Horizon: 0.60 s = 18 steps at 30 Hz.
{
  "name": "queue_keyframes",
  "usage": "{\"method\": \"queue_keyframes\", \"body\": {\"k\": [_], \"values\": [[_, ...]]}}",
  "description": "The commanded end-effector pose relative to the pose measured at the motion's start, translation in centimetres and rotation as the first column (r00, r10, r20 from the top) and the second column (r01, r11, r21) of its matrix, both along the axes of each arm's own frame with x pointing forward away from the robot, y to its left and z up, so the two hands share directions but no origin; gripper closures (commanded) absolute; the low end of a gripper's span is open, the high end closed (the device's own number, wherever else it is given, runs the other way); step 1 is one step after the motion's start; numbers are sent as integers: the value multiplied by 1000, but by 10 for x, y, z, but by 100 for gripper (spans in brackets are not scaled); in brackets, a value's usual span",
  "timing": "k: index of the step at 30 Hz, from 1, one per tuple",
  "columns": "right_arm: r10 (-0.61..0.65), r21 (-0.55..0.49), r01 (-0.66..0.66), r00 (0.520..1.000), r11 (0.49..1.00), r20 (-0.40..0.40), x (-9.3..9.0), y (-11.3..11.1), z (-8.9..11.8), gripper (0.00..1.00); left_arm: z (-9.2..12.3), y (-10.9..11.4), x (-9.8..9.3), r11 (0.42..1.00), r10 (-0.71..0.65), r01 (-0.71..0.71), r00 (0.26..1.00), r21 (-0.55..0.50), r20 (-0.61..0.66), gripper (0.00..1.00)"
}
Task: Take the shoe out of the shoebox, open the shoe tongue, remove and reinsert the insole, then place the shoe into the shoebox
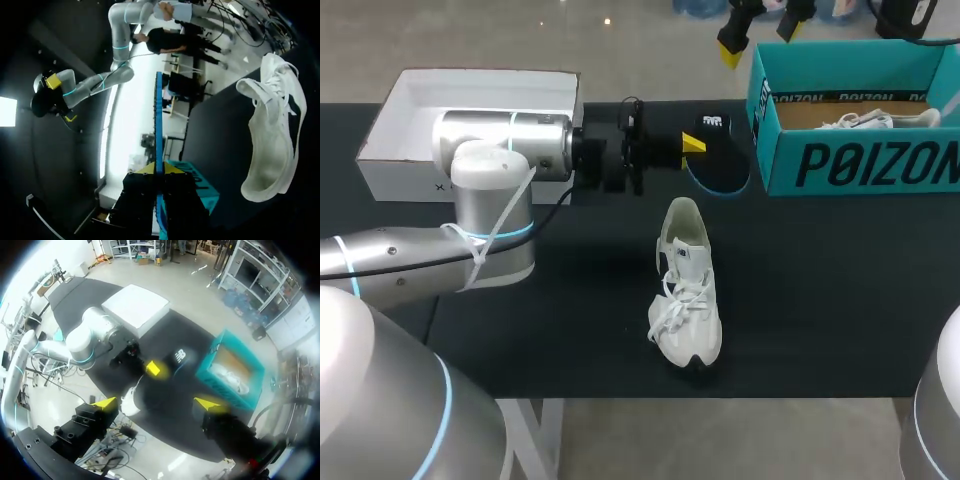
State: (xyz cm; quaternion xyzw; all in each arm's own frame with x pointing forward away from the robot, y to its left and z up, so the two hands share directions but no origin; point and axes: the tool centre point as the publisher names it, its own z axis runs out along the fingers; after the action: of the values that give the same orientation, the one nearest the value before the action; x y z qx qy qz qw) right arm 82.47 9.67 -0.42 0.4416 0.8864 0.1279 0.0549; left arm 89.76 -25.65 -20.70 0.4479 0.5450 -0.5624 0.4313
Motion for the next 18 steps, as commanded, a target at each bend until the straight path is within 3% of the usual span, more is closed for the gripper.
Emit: {"method": "queue_keyframes", "body": {"k": [1, 5, 18], "values": [[-1, -2, 1, 1000, 1000, -2, 1, 1, 0, 0, -10, -3, 10, 994, -33, 8, 972, -108, -233, 100], [-1, -2, 1, 1000, 1000, -2, 1, 1, 0, 0, -9, -1, 13, 995, -48, 13, 927, -98, -372, 100], [-1, -2, 1, 1000, 1000, -2, 1, 1, 0, 0, -6, 3, 12, 997, -60, 79, 833, 12, -551, 100]]}}
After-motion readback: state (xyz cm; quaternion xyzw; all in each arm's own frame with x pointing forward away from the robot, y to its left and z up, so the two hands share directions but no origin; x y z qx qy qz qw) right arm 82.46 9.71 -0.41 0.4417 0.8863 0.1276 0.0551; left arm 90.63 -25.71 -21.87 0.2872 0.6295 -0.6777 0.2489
